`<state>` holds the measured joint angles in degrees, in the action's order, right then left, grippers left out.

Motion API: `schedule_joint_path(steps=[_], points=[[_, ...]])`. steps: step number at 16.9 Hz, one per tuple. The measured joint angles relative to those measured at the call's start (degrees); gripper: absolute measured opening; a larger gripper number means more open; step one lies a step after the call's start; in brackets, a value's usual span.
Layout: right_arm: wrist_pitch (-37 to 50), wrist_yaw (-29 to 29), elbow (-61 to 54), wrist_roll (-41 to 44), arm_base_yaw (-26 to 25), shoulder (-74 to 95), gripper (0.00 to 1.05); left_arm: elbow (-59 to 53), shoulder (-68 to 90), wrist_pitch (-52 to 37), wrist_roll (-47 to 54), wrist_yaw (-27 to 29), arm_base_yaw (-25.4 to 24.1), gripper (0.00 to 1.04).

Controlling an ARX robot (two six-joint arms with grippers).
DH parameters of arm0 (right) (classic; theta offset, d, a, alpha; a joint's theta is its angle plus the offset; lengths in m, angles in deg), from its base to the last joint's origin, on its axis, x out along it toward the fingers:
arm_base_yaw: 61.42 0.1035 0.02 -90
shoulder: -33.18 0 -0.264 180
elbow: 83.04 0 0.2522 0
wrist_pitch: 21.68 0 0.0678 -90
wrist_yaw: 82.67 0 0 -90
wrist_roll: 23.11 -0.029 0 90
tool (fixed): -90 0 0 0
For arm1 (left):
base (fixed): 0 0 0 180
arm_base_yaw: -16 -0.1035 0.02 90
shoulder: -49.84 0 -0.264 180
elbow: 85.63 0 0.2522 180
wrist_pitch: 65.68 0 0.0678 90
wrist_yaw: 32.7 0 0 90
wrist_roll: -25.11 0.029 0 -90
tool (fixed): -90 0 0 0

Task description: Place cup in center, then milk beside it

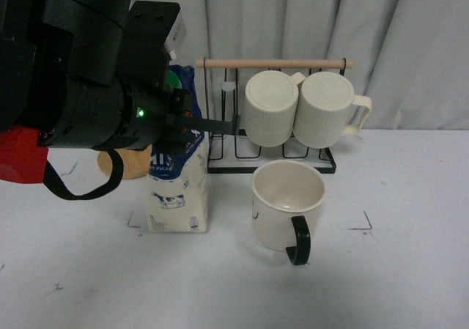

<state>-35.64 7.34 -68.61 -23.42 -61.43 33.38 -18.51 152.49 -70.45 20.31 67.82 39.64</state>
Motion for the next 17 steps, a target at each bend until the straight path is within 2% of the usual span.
schedule_joint_path(steps=[17], points=[[0.0, 0.0, 0.0, 0.0, 0.0, 0.0, 0.98, -0.46, 2.23, -3.26, -3.87, 1.03, 3.17, 0.04]])
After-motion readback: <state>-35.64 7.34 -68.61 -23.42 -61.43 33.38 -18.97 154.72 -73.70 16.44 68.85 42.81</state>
